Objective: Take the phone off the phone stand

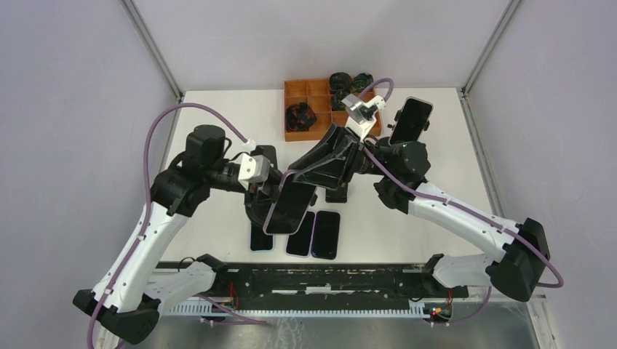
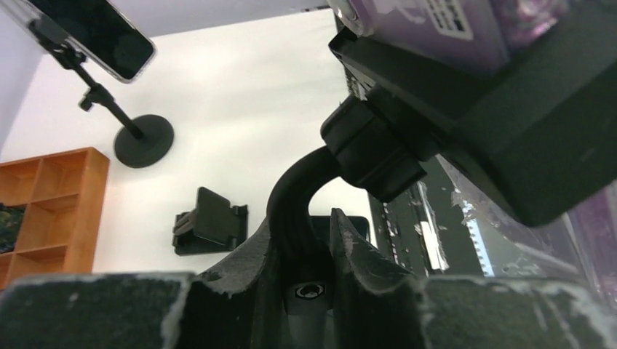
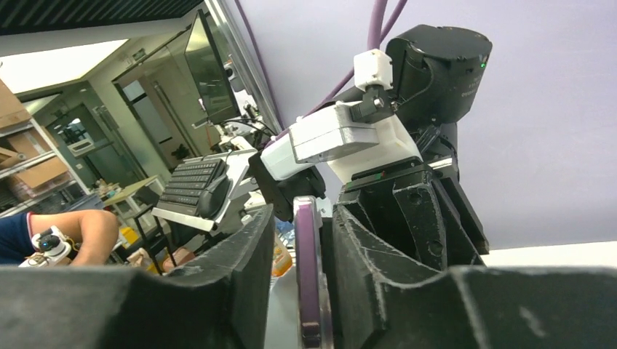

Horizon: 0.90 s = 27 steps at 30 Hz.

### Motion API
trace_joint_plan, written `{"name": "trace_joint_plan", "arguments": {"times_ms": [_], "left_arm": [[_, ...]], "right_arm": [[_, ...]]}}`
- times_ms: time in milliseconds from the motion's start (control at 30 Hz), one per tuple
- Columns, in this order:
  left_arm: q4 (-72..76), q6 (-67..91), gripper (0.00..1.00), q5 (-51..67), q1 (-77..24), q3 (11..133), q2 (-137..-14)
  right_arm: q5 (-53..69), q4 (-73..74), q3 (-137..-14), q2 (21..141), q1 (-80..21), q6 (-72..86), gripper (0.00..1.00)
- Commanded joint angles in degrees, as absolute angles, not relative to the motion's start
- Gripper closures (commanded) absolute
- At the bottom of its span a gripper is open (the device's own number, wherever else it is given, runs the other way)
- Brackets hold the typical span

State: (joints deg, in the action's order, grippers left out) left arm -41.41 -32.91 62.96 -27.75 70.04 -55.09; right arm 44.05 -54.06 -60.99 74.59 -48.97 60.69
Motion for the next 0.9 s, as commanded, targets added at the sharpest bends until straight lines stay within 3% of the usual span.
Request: {"name": "trace_joint_plan", "arguments": {"times_ms": [0,267,433,867], "left_arm": [[-51.71,-42.60,0.98,66.38,-27.95,76.00,-55.82],[-58.04,-46.56,0.98,67.66,-27.95,78.89,-57.78],[-58.17,-46.40,0.98,67.31,-27.98,78.94,-58.09],[-61.97,-49.37,0.98,66.26,-27.95,79.07,-59.68]], "right_arm": [[41.92,-51.72,-58.15,69.13,-48.60,55.72,0.55],[45.38,-47.52,-54.38,66.30,-48.56,51.89,0.41],[45.90,-46.95,-54.20,66.85,-49.53,50.61,0.40],[46.30,-49.14,-54.49,69.03,-51.42,50.56,0.67]]}}
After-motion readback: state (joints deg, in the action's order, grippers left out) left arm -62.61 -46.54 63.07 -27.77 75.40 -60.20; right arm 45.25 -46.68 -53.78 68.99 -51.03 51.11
